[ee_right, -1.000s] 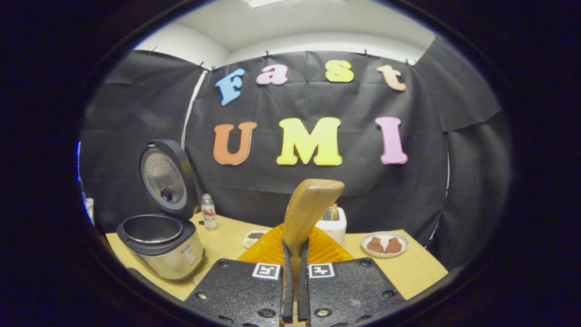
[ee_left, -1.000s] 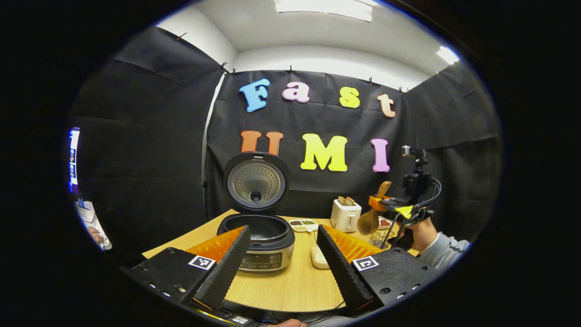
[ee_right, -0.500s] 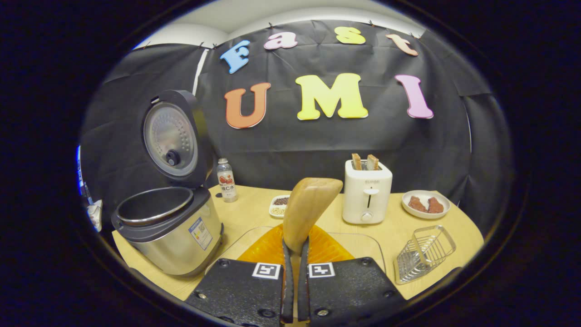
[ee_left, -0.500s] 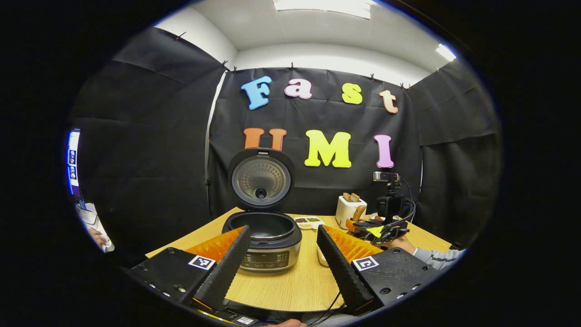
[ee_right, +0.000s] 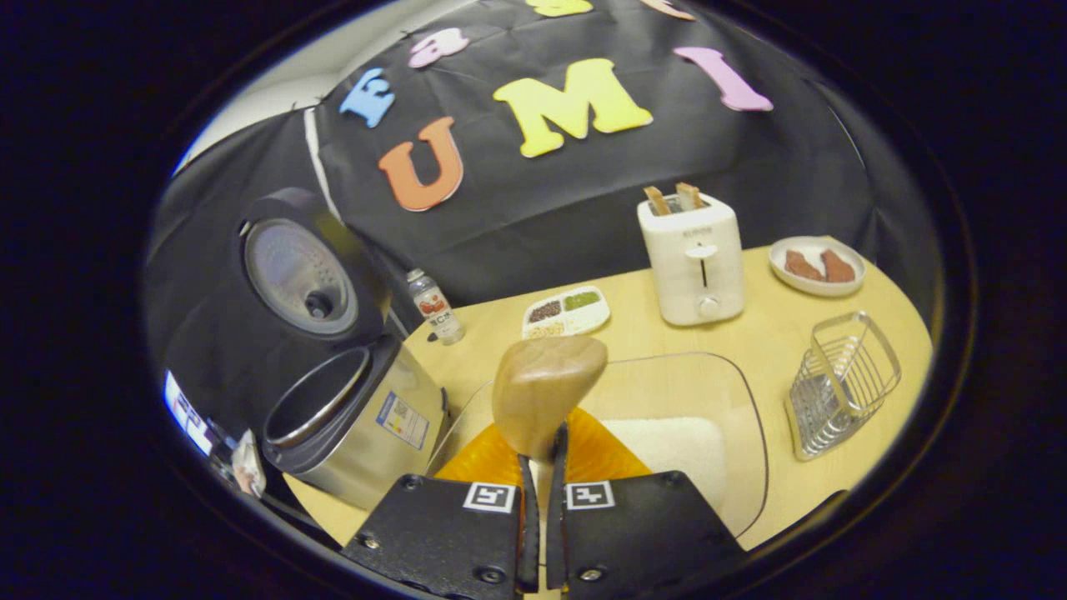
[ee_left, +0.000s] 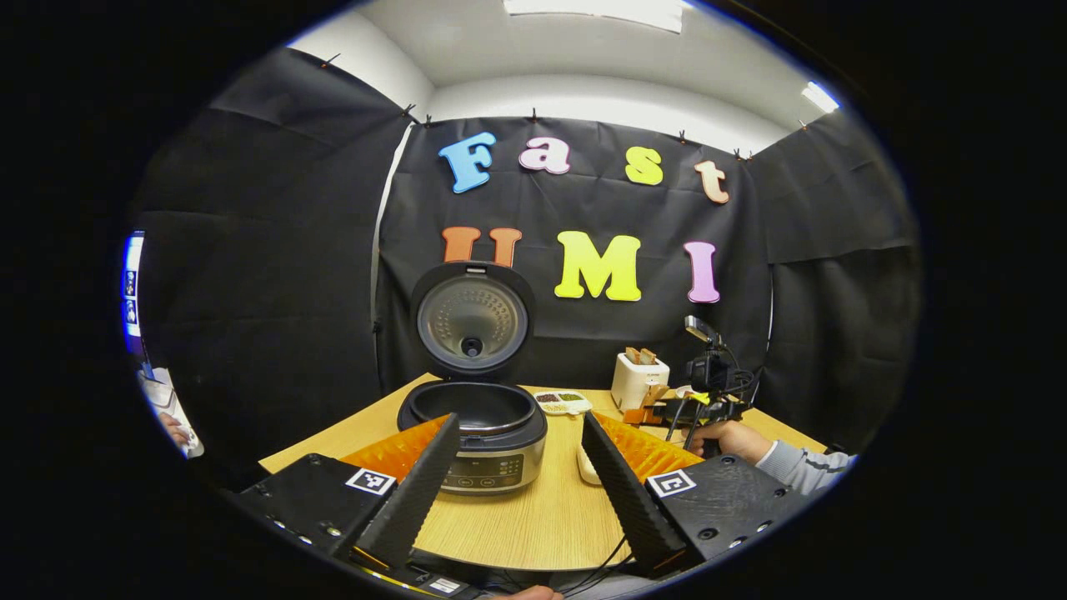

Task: Close the left gripper, press the button to open the rice cooker; take a wooden spoon from the chopstick holder with the right hand, scoop a spoonful of rice and pour it into the rice cooker, then put the wooden spoon back into the chopstick holder.

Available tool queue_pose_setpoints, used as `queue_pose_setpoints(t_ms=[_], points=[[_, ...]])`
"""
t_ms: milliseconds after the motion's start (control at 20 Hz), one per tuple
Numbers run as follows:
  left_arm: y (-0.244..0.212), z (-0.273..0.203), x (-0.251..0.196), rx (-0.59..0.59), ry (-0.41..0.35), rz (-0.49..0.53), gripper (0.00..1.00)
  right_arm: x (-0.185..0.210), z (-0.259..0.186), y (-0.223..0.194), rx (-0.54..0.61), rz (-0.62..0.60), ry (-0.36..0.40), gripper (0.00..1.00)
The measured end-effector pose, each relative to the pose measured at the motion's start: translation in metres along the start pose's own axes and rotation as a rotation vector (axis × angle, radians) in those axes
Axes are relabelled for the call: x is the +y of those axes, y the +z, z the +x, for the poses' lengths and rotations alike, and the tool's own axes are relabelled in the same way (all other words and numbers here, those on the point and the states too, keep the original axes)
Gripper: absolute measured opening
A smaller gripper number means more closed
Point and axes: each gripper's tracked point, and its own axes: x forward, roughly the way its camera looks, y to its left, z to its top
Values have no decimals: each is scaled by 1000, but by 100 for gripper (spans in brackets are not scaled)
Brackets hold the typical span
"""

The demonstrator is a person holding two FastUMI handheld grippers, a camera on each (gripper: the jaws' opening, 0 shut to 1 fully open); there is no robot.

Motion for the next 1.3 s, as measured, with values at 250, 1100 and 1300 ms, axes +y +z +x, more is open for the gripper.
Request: queue_pose_setpoints(t_ms=[250, 1100, 1300], points=[[2, -2, -2, -2, 3, 14, 94, -9, -3, 8, -13, 229, 61, 8], [-10, 2, -6, 28, 12, 17, 94, -64, -87, 82, -298, 975, 412, 8], [-10, 3, -6, 32, 20, 22, 94, -51, -94, 90, -290, 983, 467, 7]])
